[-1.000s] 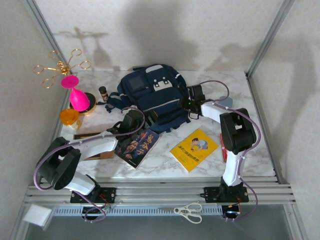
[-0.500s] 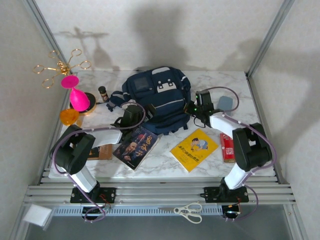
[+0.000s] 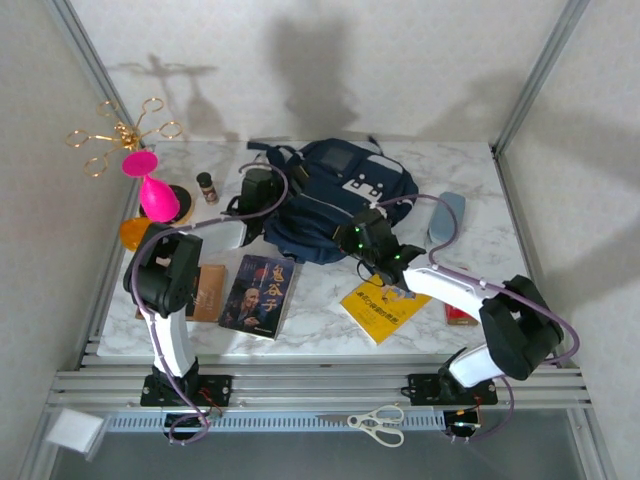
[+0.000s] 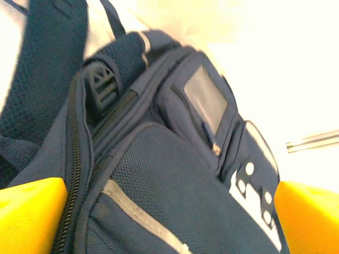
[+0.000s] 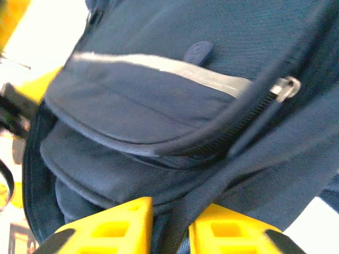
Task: Pack the student bag
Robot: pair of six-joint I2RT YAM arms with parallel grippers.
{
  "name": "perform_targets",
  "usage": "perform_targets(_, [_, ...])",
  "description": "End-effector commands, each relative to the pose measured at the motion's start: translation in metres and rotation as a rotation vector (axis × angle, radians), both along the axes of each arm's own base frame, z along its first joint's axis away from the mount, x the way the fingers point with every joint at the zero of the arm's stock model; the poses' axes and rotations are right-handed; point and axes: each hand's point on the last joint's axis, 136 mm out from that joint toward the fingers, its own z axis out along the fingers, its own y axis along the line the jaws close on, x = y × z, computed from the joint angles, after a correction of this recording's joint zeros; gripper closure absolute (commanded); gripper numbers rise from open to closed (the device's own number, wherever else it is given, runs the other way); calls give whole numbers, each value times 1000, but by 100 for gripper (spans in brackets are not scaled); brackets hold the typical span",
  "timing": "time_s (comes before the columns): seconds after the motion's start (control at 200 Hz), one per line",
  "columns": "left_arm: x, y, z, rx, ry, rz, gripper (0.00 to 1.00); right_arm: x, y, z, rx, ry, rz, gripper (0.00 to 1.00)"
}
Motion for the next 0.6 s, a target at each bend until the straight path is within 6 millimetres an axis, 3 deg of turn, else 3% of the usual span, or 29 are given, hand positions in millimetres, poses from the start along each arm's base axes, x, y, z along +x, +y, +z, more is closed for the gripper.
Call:
perform_targets(0.0, [1,-10,30,-20,-27,-81,1,8,40,42,145,-88,94,59])
perform_targets(0.12, [-13,9,46,34,-33,-47,1,3,20,49,74,-117,75,44])
perform_targets(0.285, [-50,26,41,84,44,-27,1,-7,-13,53,-42,-113,77,35])
perform_targets(0.32, [-59,27,41,76,53,-29,1,-1,-32,51,-59,-101,48,32])
perform_targets(0.476, [-111,-6,46,43,63,-128,1,13,-95,32,-107,-28,-48,23])
perform_targets(0.596, [-148,-39,52,-2,43,-198,1,31,-127,7,-102,26,-92,21])
